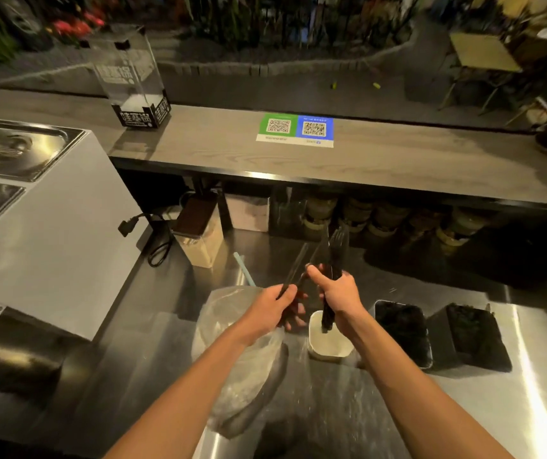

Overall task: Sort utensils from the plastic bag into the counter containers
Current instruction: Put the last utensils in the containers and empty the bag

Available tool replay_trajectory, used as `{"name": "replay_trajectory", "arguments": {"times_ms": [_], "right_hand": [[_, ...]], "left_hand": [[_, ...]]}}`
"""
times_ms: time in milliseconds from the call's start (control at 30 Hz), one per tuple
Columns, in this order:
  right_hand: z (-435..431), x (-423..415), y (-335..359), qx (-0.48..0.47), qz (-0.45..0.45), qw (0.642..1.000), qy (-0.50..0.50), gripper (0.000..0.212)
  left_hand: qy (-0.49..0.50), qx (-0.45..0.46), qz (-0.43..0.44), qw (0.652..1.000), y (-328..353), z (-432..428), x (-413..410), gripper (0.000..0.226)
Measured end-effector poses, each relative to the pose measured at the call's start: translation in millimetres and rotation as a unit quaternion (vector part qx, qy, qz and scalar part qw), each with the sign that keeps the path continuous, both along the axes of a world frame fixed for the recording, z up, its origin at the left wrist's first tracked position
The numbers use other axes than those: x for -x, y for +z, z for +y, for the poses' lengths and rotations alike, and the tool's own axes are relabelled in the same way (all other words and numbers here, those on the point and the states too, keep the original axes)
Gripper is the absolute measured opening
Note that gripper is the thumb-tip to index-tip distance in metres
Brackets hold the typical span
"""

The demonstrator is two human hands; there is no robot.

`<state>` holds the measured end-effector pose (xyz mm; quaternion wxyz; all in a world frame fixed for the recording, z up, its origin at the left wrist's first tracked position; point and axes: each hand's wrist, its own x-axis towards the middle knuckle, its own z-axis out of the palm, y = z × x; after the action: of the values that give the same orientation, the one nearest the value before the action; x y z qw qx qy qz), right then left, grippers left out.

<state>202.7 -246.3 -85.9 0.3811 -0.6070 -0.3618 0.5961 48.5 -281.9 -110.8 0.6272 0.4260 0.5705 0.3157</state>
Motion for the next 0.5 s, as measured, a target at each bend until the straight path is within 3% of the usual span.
{"name": "replay_trajectory", "arguments": {"times_ms": [67, 133, 267, 367, 500], "right_hand": [[0, -15, 5, -0.032, -0.015, 0.999, -0.005, 0.020], [1, -33, 11, -0.074, -0.034, 0.997, 0.007, 0.016], [7, -71, 20, -0.141, -0.136, 0.974, 0.113, 0.024], [17, -95, 23, -0.184, -0.266, 0.916, 0.240, 0.020], [25, -120, 30, -0.240, -0.451, 0.794, 0.331, 0.021]], "left_hand": [[0.024, 0.010, 0.034, 0.999, -1, 4, -14, 0.031], [0.032, -0.009, 0.122, 0.992, -2, 10, -23, 0.027], [-0.103, -0.010, 0.277, 0.955, 14, 23, -41, 0.027], [-0.234, -0.038, 0.366, 0.900, 39, 30, -66, 0.018], [-0.318, -0.023, 0.376, 0.870, 66, 38, -91, 0.026]]}}
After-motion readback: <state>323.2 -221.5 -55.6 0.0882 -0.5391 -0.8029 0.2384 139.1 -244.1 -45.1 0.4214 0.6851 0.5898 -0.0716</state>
